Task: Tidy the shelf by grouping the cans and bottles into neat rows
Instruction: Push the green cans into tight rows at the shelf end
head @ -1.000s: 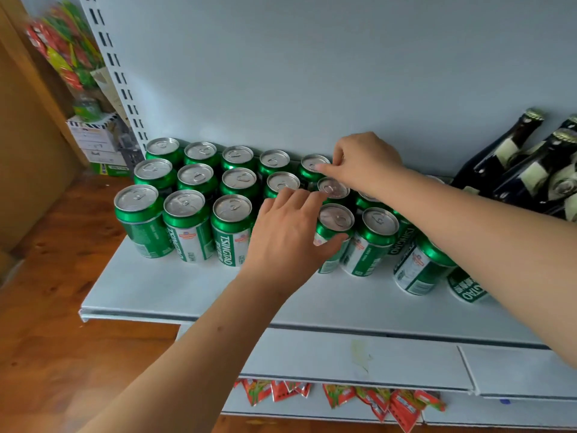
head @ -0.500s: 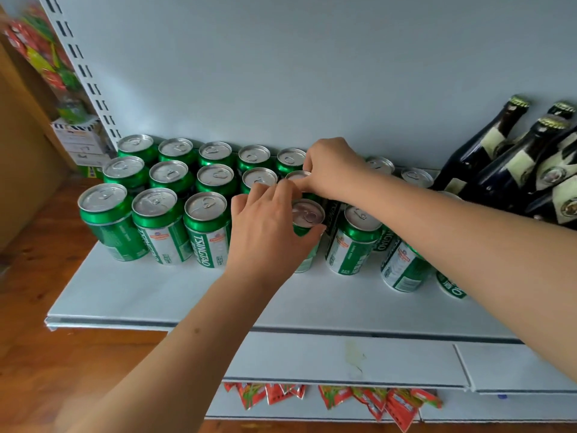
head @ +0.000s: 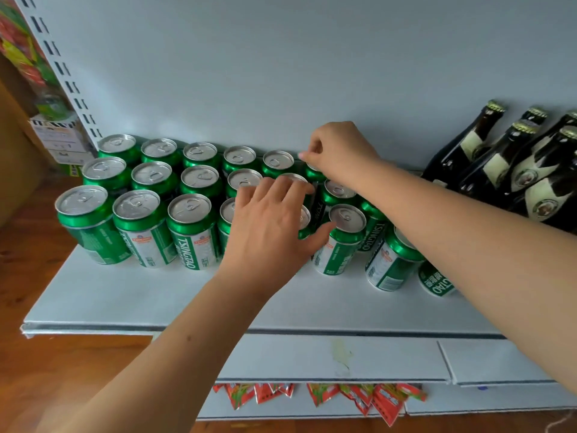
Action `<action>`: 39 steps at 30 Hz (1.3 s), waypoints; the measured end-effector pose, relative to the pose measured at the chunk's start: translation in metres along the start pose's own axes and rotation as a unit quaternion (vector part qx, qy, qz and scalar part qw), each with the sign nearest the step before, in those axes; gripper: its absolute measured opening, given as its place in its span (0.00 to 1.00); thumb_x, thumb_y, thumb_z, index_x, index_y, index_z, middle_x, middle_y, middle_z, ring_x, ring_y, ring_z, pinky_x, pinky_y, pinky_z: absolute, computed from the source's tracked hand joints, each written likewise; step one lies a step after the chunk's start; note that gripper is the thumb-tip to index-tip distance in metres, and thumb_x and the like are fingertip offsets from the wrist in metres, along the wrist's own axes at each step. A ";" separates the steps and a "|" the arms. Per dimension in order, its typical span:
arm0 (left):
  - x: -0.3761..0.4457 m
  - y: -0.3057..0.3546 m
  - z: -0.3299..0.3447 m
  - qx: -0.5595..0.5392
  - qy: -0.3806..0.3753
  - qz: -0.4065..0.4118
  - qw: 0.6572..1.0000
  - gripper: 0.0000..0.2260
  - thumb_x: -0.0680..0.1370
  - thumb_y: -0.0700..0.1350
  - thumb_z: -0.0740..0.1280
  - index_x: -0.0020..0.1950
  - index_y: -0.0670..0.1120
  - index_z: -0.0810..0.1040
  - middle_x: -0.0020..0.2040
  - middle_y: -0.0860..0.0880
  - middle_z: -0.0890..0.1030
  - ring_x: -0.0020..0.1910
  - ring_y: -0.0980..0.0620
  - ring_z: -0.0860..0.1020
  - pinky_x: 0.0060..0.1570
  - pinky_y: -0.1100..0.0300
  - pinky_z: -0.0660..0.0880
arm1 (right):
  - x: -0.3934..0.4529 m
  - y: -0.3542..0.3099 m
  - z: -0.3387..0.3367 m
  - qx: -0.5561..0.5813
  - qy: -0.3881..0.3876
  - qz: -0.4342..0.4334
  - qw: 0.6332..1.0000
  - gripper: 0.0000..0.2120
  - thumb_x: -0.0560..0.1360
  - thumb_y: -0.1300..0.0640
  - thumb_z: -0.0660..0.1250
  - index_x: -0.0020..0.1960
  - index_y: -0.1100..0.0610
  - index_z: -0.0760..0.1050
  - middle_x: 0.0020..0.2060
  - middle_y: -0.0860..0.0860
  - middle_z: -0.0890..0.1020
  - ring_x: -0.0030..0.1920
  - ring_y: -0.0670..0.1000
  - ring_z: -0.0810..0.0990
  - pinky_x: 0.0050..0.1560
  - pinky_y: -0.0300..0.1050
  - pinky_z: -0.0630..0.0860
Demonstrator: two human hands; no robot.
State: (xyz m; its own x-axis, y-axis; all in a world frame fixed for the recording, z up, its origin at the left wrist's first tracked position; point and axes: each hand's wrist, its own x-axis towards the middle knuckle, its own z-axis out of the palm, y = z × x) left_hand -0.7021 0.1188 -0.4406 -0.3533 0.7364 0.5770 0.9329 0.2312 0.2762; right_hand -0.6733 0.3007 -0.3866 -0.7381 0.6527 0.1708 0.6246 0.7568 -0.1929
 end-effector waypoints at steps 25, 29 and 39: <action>0.010 0.028 0.031 0.019 -0.105 -0.080 0.991 0.28 0.66 0.70 0.59 0.52 0.49 0.76 0.54 0.49 0.74 0.58 0.43 0.67 0.58 0.49 0.61 | -0.010 0.035 -0.015 0.053 0.035 0.040 0.997 0.21 0.70 0.38 0.72 0.46 0.55 0.78 0.45 0.51 0.81 0.48 0.52 0.79 0.49 0.48 0.77; 0.006 0.025 0.037 0.003 -0.065 -0.068 0.996 0.29 0.65 0.69 0.56 0.52 0.49 0.77 0.56 0.49 0.75 0.60 0.43 0.69 0.61 0.48 0.62 | 0.012 0.010 -0.009 -0.067 -0.089 0.052 0.992 0.27 0.66 0.36 0.74 0.35 0.58 0.67 0.33 0.52 0.70 0.37 0.54 0.71 0.29 0.43 0.63; 0.006 0.023 0.033 0.033 -0.106 -0.052 0.992 0.32 0.68 0.71 0.52 0.56 0.49 0.76 0.56 0.49 0.75 0.61 0.43 0.70 0.61 0.48 0.66 | 0.009 0.012 -0.005 -0.006 -0.079 0.059 0.995 0.27 0.69 0.39 0.73 0.51 0.63 0.77 0.49 0.56 0.80 0.51 0.56 0.78 0.45 0.45 0.75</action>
State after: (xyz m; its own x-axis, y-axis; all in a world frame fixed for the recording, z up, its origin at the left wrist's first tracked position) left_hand -0.6803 0.1500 -0.4560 -0.4316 0.8221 0.3712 0.8973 0.3490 0.2703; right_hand -0.6708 0.3156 -0.3824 -0.6896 0.7241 -0.0061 0.7115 0.6760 -0.1917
